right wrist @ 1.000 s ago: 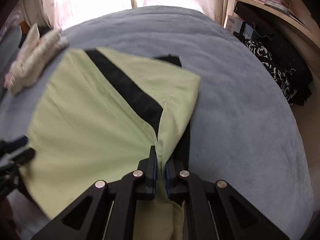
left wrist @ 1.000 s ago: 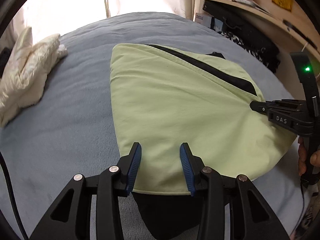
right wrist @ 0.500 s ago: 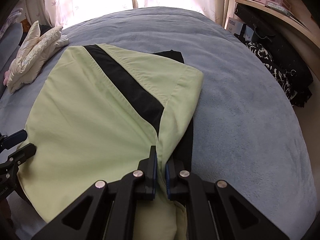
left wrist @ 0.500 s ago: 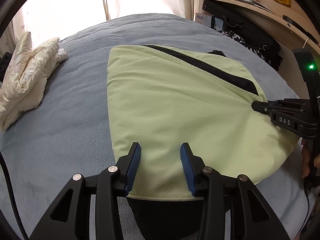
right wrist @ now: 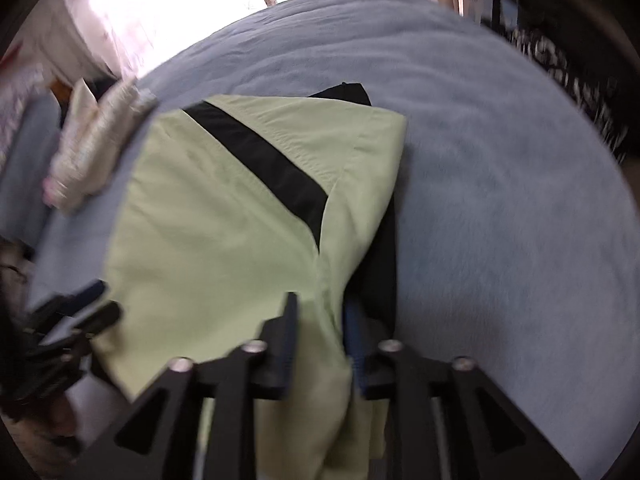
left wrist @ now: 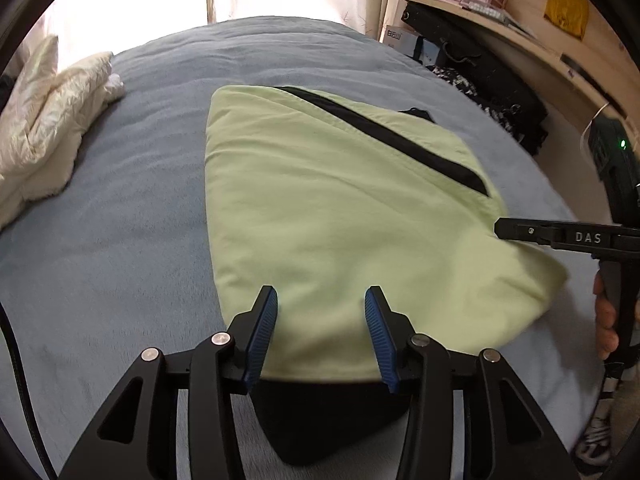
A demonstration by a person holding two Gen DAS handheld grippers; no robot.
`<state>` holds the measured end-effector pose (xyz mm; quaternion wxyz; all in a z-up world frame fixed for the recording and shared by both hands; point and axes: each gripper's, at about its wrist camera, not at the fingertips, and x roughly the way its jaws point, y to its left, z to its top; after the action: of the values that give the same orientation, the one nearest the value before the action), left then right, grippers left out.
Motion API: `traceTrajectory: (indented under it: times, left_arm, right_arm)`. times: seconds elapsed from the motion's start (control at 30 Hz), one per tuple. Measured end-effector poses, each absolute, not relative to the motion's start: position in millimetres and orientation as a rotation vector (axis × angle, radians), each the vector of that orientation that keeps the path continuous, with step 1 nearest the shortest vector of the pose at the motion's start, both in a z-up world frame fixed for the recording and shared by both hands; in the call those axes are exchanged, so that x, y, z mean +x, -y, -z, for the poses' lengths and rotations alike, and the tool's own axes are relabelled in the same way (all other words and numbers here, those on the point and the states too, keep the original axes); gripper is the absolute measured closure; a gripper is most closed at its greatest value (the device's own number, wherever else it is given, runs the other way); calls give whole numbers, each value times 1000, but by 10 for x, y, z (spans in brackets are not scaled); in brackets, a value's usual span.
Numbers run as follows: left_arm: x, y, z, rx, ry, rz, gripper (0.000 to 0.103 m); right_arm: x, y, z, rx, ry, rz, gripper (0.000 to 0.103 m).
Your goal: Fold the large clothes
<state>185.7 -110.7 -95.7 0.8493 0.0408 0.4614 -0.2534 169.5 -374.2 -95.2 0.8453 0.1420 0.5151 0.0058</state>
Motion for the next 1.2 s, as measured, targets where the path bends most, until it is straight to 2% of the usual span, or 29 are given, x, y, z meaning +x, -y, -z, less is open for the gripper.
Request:
traceTrajectory:
  times: [0.03, 0.07, 0.47, 0.63, 0.7, 0.73, 0.77, 0.83, 0.97, 1.1, 1.2]
  left_arm:
    - [1827, 1082, 935, 78, -976, 541, 60]
    - [1797, 1060, 923, 74, -978, 544, 60]
    - [1596, 984, 912, 72, -991, 529, 60]
    - [1588, 1031, 957, 91, -985, 520, 60]
    - [1585, 1062, 976, 109, -976, 520, 60]
    - [1587, 1075, 983, 114, -976, 518, 60]
    - [1586, 1095, 980, 124, -979, 515, 60]
    - [1566, 1111, 943, 127, -982, 521, 60]
    - [1512, 1143, 1036, 147, -980, 521, 61]
    - [1444, 1259, 1120, 235, -952, 493, 61]
    - [1456, 1211, 1024, 224, -961, 539, 61]
  right_arm:
    - [1650, 3775, 924, 323, -1089, -23, 62]
    - [1602, 3800, 897, 341, -1094, -32, 61]
    - [1378, 3681, 848, 377, -1118, -83, 59]
    - [1380, 3586, 983, 316, -1185, -50, 59]
    - [1355, 3576, 1028, 315, -1179, -34, 68]
    - [1344, 3570, 1036, 307, -1169, -34, 84]
    - [1333, 3550, 1042, 304, -1163, -50, 90]
    - [1283, 3475, 986, 252, -1139, -40, 94]
    - [1108, 3464, 787, 204, -1046, 11, 95]
    - [1194, 3553, 1224, 228, -1152, 33, 94]
    - [1211, 3581, 1130, 281, -1161, 23, 91]
